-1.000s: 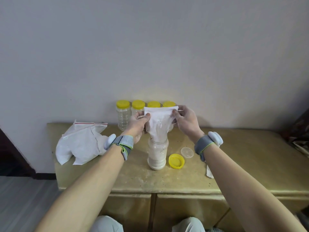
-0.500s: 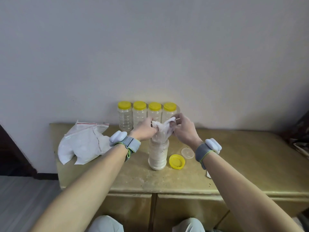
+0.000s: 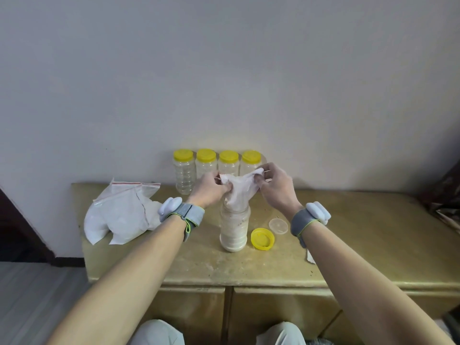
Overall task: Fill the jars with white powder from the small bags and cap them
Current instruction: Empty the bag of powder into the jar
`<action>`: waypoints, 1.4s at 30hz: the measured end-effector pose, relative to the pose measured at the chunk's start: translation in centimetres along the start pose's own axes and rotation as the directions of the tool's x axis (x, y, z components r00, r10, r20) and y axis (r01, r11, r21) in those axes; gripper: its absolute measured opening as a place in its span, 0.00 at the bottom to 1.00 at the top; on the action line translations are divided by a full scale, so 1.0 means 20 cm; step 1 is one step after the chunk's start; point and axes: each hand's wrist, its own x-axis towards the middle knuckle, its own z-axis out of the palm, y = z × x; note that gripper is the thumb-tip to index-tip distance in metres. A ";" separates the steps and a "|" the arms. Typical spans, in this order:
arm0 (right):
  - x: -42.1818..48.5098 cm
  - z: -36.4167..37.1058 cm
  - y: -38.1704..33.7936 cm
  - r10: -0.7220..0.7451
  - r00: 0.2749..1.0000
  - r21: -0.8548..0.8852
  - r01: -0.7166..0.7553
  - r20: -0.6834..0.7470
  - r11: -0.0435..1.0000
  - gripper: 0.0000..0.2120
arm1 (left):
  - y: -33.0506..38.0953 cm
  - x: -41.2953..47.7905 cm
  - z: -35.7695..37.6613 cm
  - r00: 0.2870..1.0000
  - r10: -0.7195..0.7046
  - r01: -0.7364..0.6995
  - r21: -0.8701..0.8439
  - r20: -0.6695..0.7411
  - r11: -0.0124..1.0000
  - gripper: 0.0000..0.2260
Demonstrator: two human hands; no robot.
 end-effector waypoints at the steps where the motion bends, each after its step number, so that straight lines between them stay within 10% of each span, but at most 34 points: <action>1: 0.00 0.00 0.00 -0.003 0.997 -0.043 0.006 0.073 0.999 0.04 | 0.00 0.00 -0.01 1.000 -0.001 0.001 -0.024 0.012 1.000 0.07; 20: 0.02 0.03 0.06 0.188 0.982 0.225 -0.190 0.030 0.956 0.10 | -0.07 0.02 -0.05 0.968 -0.247 0.214 -0.618 0.032 0.756 0.07; 42: 0.05 0.00 0.05 0.195 0.979 0.244 -0.176 -0.057 0.954 0.05 | -0.02 0.03 -0.02 0.962 -0.273 0.175 -0.707 -0.026 0.685 0.03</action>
